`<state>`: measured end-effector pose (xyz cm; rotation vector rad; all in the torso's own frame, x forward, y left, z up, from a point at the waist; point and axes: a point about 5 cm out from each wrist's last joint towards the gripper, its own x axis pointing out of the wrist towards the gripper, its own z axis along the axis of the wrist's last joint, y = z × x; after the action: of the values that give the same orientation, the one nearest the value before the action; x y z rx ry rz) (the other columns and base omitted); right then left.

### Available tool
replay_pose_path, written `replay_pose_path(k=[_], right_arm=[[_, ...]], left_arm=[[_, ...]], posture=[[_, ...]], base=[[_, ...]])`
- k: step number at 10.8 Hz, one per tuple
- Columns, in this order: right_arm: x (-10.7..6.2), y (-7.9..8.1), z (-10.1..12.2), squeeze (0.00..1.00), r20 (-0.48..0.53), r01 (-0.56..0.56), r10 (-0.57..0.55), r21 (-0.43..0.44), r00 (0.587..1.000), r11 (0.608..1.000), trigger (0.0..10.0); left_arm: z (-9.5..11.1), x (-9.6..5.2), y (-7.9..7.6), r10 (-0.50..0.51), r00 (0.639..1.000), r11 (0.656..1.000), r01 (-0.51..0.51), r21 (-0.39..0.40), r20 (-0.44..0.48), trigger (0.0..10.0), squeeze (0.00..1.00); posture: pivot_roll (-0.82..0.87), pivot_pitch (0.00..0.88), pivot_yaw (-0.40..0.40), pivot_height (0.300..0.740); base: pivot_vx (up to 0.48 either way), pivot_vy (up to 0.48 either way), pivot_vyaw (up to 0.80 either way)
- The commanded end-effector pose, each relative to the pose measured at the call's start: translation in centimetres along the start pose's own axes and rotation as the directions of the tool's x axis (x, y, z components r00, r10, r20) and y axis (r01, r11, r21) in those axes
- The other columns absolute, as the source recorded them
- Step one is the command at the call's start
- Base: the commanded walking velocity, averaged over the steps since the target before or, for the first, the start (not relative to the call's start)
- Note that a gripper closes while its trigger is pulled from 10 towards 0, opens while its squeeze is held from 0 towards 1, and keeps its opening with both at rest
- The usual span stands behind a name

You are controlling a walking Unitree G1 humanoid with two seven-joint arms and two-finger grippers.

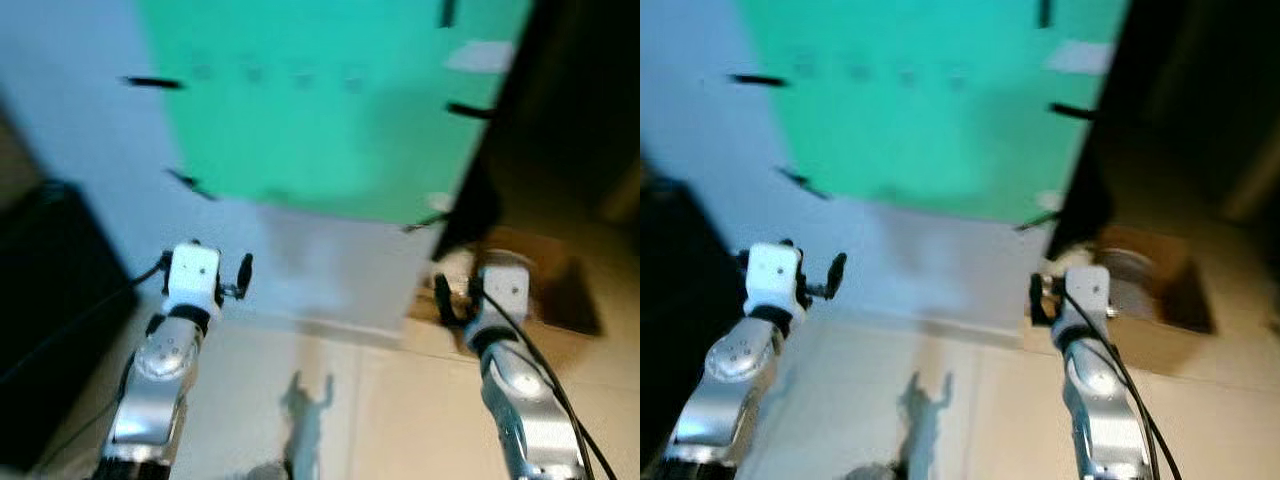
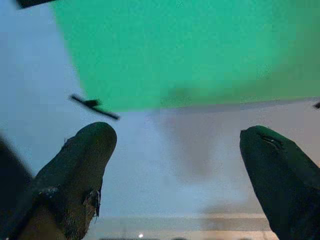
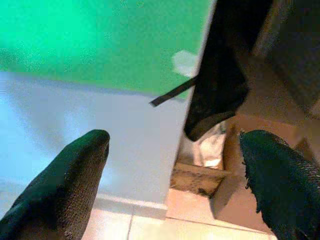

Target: Hang keys on a hook

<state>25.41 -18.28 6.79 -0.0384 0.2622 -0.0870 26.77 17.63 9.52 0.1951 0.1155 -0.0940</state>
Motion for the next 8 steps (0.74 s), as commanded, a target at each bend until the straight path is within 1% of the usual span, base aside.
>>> replay_pose_path(k=[1,8], right_arm=[[0.2,0.36,0.59,1.0,0.028,-0.014,0.014,0.015,1.0,1.0,10.0],[0.03,0.41,0.3,1.0,0.026,-0.001,0.001,0.03,1.0,1.0,10.0]], left_arm=[[0.72,0.21,0.28,0.001,1.0,1.0,-0.002,0.012,0.029,10.0,0.65],[0.95,0.42,0.36,-0.011,0.999,1.0,0.011,0.015,0.033,10.0,0.67]], posture=[[0.01,0.0,-0.042,0.74],[0.02,0.0,-0.035,0.74]], base=[[0.266,0.0,0.8],[0.29,0.0,0.8]])
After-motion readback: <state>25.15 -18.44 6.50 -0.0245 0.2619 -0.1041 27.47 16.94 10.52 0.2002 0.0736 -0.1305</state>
